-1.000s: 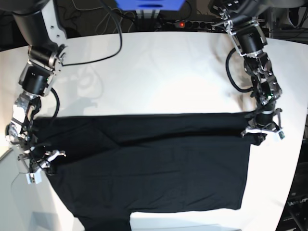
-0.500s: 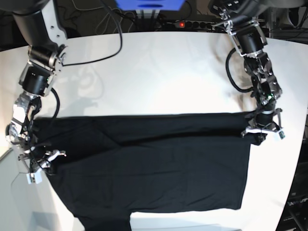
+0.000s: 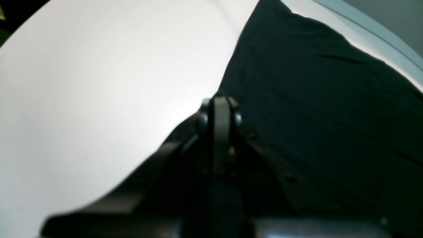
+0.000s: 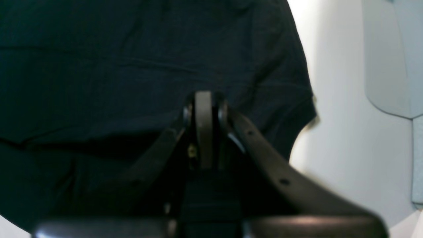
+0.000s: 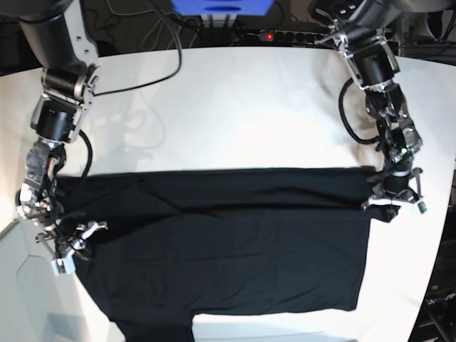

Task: Fold the T-shirt properly
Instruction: 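Lift the shoulder edge and pull it away from the robot with both grippers, then pull the held shoulder edge back toward the robot with both grippers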

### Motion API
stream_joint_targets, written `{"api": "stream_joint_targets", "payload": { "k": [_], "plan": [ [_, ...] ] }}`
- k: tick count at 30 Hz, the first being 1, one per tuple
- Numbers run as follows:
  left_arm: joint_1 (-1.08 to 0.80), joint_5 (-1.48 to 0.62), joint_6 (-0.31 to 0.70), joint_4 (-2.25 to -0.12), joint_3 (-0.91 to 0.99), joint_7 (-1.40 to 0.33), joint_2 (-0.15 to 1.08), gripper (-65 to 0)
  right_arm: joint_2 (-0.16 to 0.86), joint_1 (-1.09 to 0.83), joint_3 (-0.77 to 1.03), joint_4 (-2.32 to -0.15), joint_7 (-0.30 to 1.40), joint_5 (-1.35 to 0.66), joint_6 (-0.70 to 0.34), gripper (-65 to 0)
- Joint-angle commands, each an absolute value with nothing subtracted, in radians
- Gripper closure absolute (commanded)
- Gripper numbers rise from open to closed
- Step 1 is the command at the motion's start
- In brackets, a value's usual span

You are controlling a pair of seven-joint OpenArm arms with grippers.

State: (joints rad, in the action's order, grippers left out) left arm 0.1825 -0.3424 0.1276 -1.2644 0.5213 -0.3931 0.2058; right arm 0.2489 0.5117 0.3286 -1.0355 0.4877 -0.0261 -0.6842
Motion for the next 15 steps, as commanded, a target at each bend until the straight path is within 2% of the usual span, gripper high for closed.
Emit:
{"api": "stream_joint_targets", "payload": {
  "k": [1,8,10,12,15],
  "plan": [
    [0.211,-0.346,0.131,-1.279,0.521,-0.361,0.225,-0.4,0.262,0.545,0.331,-1.052,0.461,-0.041,-0.698,0.0],
    [0.237,-0.346,0.131,-1.222,0.521,-0.361,0.225,-0.5,0.265,0.545,0.329,-1.052,0.463,-0.041,-0.698,-0.4],
    [0.242,-0.346,0.131,-1.202,0.521,-0.361,0.225,-0.9,0.266,0.545,0.328,-1.052,0.467,-0.041,-0.698,-6.3],
    [0.245,-0.346,0.131,-1.181,0.521,-0.361,0.225,-4.9,0.266,0.541,0.328,-1.052,0.467,-0.041,-0.698,-15.1],
    [0.248,-0.351,0.133,-1.153,0.521,-0.361,0.225,-19.1,0.266,0.536,0.332,-1.053,0.463,-0.044,-0.698,-30.2]
  ]
}}
